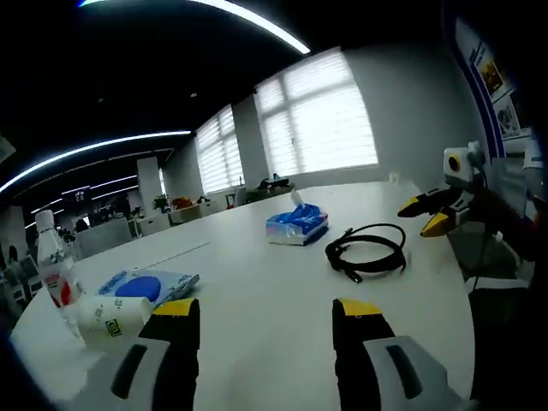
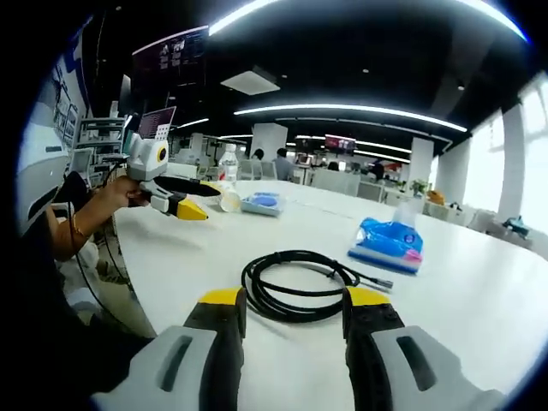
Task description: Arrange the tabletop items into an orderly group along one side of the table until the central work area is clear of visible clutter.
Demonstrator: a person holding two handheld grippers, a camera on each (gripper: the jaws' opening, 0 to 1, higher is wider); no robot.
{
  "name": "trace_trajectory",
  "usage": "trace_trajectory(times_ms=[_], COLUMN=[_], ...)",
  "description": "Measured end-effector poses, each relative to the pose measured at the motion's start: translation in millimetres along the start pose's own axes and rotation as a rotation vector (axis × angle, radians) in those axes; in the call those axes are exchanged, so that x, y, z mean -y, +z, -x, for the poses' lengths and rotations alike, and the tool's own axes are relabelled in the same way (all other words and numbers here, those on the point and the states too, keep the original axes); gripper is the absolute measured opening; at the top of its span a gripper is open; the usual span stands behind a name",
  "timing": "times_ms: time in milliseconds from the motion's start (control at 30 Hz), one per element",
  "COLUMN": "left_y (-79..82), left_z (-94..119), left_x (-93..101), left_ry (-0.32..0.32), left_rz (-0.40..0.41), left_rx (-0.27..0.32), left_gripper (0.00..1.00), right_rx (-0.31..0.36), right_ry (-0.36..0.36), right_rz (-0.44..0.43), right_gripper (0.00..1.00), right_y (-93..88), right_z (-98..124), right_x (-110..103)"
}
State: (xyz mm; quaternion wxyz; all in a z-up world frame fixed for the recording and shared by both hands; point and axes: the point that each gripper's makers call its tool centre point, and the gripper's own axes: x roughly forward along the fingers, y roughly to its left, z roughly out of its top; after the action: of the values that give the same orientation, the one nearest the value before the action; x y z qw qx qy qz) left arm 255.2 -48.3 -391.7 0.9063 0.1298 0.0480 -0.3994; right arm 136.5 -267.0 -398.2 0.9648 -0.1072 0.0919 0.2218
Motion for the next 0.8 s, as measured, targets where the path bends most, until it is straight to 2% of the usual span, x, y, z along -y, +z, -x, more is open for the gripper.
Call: trace_trajectory(times_ms=[500, 800], left_y=[-7.1, -8.7], left_z=[9, 13], left_x=[-11.2, -13.5], left_ry=[0.028, 0.036], left_rz=[0.019, 0.031], left_rx=[-0.005, 0.007], left_gripper=[0.61, 0.61], right_rx=[-0.007, 0.015], right_ry=[0.036, 0.070], right_rz=[0.032, 0.052], right_gripper=[0.43, 0.43], right_y=[10.7, 26.1], right_z=[-19, -39], right_x=[-4, -9])
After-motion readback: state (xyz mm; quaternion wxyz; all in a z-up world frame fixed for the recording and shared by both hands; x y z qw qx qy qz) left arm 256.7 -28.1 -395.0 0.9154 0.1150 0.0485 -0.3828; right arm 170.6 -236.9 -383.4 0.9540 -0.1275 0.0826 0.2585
